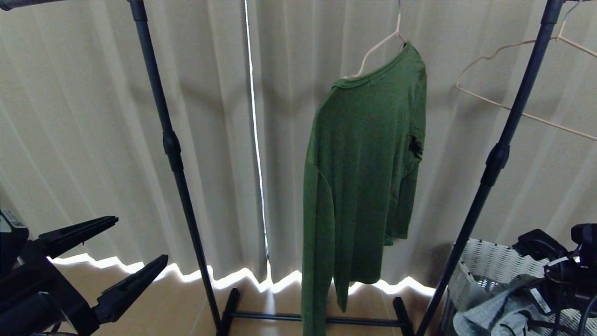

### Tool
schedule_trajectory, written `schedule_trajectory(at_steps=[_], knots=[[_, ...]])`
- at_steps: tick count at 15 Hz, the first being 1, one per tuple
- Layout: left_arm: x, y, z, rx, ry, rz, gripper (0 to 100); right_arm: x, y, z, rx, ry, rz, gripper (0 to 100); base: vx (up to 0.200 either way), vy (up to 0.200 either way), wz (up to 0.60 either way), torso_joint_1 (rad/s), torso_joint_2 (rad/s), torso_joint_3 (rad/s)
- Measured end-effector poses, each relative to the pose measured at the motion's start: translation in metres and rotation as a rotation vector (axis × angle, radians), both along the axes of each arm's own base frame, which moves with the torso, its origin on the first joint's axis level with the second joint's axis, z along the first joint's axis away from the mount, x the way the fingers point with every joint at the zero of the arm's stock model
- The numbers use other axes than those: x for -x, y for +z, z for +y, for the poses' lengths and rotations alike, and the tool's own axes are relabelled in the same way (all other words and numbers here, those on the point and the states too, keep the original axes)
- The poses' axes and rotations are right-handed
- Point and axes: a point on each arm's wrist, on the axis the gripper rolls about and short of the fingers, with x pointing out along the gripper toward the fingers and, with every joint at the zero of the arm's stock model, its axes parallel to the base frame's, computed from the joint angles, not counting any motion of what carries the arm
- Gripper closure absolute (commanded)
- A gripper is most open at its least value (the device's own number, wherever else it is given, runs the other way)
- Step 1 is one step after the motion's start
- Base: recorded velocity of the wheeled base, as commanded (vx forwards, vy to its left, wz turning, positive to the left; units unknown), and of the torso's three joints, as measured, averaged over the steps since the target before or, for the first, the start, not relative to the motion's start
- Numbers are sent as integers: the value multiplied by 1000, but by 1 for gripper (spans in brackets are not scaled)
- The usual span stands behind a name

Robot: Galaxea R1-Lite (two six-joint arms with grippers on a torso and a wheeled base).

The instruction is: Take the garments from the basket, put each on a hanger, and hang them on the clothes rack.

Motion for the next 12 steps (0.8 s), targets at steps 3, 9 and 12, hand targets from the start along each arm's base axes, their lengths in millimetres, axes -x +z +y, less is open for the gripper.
schedule_trajectory(at_steps=[3,9,12], knots=[[0,0,0,-1,0,1,0,10,21,20,0,91,-94,100,0,0,0,0,0,0],[0,0,0,-3,0,-2,0,22,50,69,-69,269,-264,100,-67,0,0,1,0,1],[0,0,0,-9,-1,-7,0,23,55,73,-71,291,-288,100,-200,0,0,7,6,4]])
